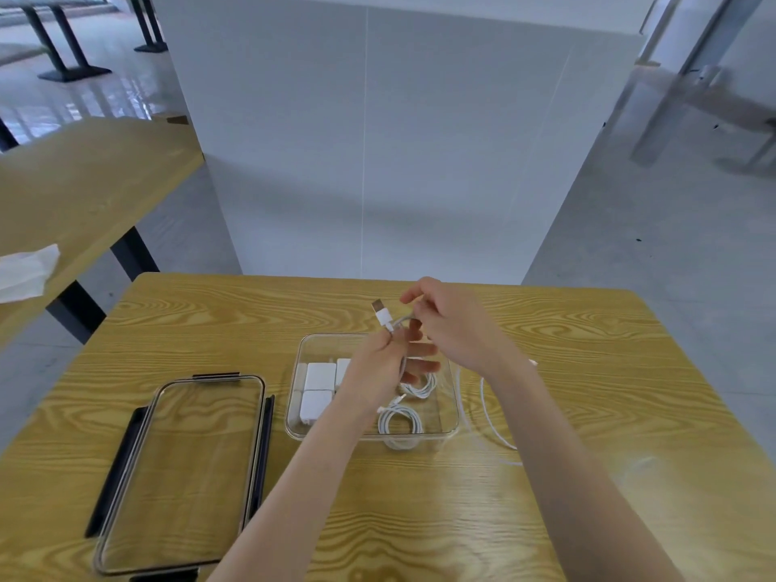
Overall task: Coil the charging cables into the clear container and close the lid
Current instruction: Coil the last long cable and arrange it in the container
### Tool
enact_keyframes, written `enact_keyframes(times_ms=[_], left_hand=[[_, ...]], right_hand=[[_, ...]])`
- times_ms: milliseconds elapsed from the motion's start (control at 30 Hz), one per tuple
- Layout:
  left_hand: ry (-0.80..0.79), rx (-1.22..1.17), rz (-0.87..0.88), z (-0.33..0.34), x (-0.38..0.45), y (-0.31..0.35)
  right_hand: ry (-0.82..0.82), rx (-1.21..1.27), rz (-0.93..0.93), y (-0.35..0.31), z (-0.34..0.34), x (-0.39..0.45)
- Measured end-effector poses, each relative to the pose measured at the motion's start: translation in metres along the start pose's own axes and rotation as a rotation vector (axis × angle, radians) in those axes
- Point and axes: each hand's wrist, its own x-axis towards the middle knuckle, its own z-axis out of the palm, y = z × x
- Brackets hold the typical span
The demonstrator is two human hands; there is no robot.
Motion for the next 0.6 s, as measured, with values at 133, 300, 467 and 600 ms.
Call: enact_keyframes(times_ms=[133,300,467,600], left_hand=[[0.030,-0.018,0.000,-0.002,0.004,-0.003],[0.108,-0.278,-0.085,-0.008,0.015,-0.017],[0.073,-0.667,-0.181,-0.017,0.023,-0.024],[0.035,-0.827,-0.213,-0.024,0.027,-0.018]], right_hand=[[-0.014,-0.155,-0.026,-0.004,0.011,-0.008],[0.022,-0.115,0.027,-0.001,0.014,-0.016],[-0.117,0.095,0.121,0.009,0.019,-0.025],[-0.315,0.326,0.157,0.024,0.036,-0.028]])
